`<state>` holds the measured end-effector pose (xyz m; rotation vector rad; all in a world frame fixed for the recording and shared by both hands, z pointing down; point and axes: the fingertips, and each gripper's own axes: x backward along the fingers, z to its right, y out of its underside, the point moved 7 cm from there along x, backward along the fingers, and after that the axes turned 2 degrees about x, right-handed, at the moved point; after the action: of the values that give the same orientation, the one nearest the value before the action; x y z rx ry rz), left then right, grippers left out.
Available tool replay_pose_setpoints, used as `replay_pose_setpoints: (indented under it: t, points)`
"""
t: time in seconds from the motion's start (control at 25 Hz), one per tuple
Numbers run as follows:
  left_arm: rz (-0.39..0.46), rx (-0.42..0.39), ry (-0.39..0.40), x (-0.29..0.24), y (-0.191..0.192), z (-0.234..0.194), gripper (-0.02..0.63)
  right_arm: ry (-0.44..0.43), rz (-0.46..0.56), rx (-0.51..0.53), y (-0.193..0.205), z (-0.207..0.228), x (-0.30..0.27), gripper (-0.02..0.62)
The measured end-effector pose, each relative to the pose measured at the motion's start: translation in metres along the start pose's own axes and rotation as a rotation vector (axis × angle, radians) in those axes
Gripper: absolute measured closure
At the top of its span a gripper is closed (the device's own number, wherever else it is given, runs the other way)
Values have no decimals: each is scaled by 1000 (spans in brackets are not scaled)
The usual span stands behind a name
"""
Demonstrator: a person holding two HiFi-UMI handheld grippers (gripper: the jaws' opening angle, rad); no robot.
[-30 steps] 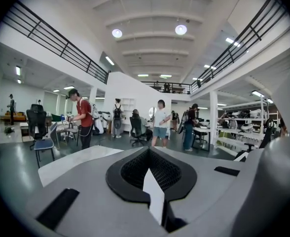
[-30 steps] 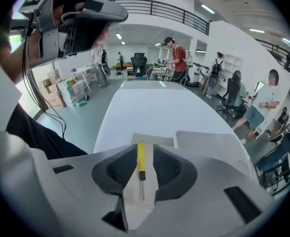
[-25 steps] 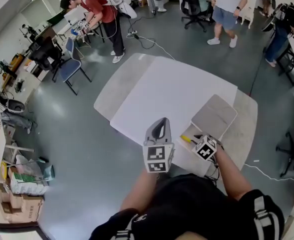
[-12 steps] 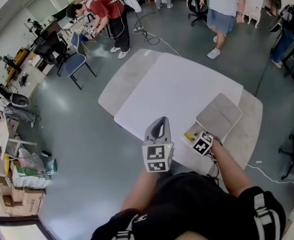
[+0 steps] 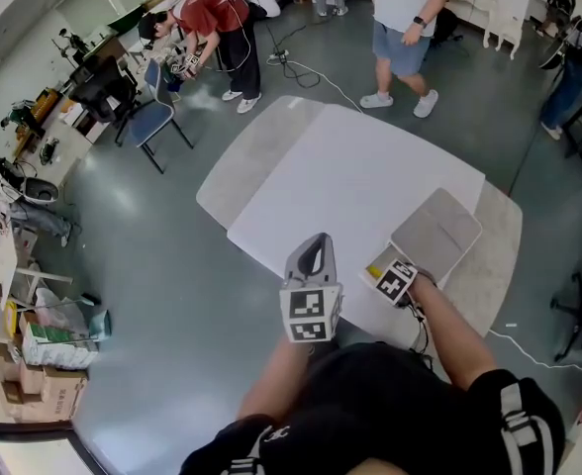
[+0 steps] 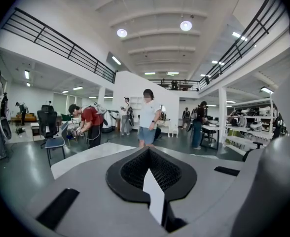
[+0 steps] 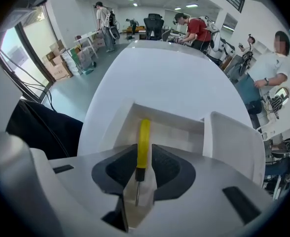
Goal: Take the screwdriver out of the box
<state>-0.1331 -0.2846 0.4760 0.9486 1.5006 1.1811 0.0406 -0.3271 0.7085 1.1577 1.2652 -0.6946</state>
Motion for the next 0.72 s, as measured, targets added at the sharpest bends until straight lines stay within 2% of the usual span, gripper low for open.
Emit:
replay_pose_setpoints:
  t: [0.16,0.28,0.44,0.72]
  points:
    - [-8,-11,4,-1,-1,2,601,-31,-27,-62,3,3,-9,529]
    - [-10,-23,5,-2,-3,2,601,-54,-114,-157,15,3,-13,529]
    - [-15,-31,5,-6,-5,-2,601,-74,-34,-155,1,10,-19,529]
    - [-11,-39,31,-14,-9,6,601,-50,-4,-187,4,10,-14,529]
